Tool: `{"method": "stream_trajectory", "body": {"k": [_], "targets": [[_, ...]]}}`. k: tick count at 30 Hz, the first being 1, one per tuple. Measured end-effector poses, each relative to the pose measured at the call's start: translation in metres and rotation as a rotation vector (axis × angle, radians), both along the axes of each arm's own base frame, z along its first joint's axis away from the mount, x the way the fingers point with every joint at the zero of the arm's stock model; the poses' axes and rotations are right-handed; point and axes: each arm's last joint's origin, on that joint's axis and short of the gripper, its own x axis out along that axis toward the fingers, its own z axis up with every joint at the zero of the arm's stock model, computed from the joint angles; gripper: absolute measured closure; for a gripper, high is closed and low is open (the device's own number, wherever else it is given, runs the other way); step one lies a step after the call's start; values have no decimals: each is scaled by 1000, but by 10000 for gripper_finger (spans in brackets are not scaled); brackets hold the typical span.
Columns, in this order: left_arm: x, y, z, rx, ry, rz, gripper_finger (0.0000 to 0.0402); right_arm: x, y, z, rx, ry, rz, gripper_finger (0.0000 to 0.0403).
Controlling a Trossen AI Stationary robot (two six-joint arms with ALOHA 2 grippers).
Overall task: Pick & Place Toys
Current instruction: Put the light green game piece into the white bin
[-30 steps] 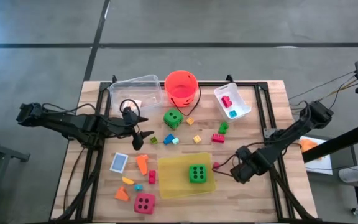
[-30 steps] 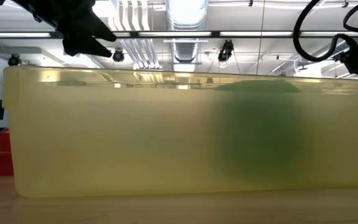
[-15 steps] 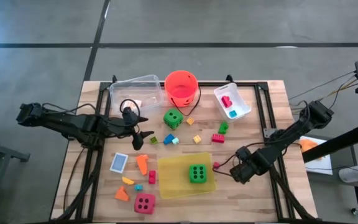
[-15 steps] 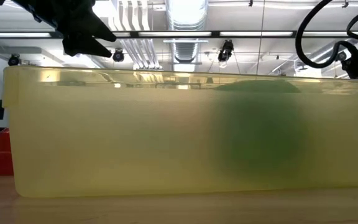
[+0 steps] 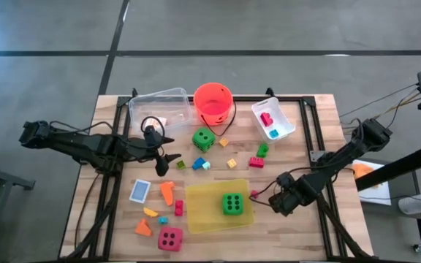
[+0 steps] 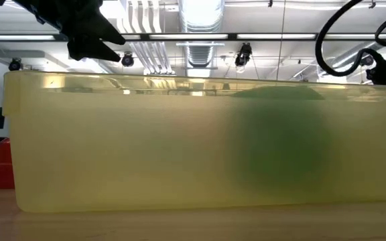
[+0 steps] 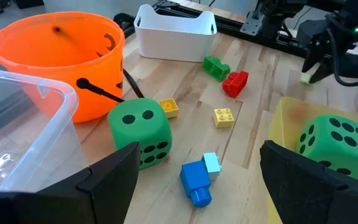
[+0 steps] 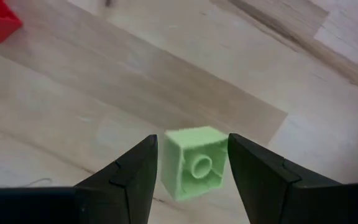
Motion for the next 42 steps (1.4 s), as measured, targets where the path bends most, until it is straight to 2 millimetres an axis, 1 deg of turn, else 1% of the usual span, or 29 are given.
{"method": "stream_trajectory", "body": {"k": [6, 10, 19, 30, 33, 35, 38, 39, 42], "targets": [[0, 0, 0, -1, 0, -2, 82, 1, 1, -8, 38, -47, 0, 211], [0, 0, 0, -1, 0, -2, 82, -1, 0, -11, 40, -34, 7, 211], [0, 0, 0, 1, 0, -3, 82, -1, 1, -8, 75, -6, 143, 211], [0, 0, 0, -19, -8, 9, 82, -2, 3, -8, 122, 30, 157, 212], [0, 0, 0, -19, -8, 10, 82, -2, 2, -8, 121, 31, 163, 231], [0, 0, 0, -19, -8, 10, 82, -3, 2, -8, 120, 32, 162, 260], [0, 0, 0, -18, -8, 11, 82, -3, 2, -8, 118, 34, 172, 315], [0, 0, 0, -18, -8, 11, 82, -3, 2, -8, 118, 32, 179, 321], [0, 0, 0, -18, -8, 11, 83, -3, 2, -8, 118, 32, 190, 320]]}}
